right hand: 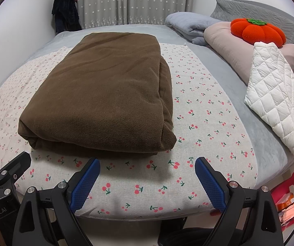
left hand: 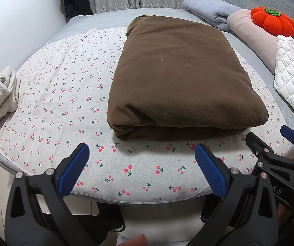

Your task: Fold large clothes

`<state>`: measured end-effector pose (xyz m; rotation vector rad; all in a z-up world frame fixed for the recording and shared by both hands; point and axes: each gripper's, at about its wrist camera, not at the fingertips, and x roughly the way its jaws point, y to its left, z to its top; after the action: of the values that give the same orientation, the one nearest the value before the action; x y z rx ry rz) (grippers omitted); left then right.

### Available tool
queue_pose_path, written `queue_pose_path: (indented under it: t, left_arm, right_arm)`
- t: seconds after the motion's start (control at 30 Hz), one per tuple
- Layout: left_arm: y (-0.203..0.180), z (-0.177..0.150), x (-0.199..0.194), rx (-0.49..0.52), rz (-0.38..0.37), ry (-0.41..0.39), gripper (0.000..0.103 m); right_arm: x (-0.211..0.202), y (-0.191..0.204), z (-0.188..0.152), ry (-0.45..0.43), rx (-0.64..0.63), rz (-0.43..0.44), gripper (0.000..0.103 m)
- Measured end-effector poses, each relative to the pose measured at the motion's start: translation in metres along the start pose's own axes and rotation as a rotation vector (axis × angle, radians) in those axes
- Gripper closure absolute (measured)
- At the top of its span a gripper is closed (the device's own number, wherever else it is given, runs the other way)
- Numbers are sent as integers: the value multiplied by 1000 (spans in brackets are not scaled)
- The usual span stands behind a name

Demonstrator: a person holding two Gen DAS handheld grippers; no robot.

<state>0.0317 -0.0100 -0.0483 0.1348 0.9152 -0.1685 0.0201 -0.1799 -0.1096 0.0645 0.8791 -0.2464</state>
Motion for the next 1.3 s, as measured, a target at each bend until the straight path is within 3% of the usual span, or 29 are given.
queue_pose_path:
  t: [0.77,1.3]
  left_arm:
    - [3,-3,3,20,-21,13,1]
    - [17,0,16,7,35,21,1]
  right_arm:
    - [0,1,0,3,-4,-4,8]
    - [1,-9,2,-4,16,37,8]
